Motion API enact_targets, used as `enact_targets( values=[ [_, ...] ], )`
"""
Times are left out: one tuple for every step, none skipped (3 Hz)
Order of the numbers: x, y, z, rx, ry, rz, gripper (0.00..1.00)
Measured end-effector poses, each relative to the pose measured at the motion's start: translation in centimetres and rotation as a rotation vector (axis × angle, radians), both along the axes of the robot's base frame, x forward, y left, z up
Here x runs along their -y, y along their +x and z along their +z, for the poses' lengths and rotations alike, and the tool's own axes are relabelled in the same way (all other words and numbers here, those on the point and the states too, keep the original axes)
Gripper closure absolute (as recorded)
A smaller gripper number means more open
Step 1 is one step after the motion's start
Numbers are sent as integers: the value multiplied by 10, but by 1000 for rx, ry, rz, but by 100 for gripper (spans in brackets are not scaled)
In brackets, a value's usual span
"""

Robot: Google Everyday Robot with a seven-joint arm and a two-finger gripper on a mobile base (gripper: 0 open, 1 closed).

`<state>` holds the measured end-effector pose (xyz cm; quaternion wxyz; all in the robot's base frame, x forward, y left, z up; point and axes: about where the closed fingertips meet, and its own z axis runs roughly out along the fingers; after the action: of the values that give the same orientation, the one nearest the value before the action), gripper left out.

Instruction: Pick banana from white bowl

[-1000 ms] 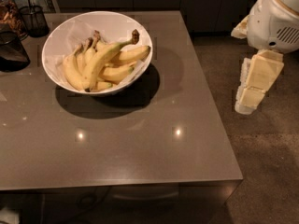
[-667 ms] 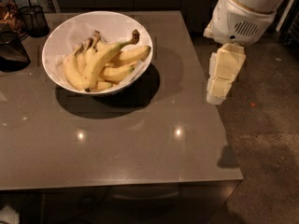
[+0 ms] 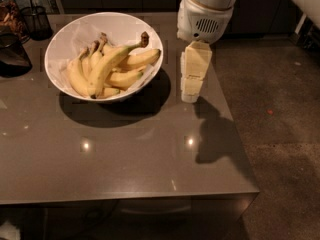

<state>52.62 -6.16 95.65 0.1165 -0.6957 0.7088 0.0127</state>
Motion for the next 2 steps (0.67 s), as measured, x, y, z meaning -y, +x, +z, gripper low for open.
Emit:
enact_targets(
  values=[
    [-3,7,-2,9,45,-3,0],
    [-20,34,3,35,55,35,0]
  ],
)
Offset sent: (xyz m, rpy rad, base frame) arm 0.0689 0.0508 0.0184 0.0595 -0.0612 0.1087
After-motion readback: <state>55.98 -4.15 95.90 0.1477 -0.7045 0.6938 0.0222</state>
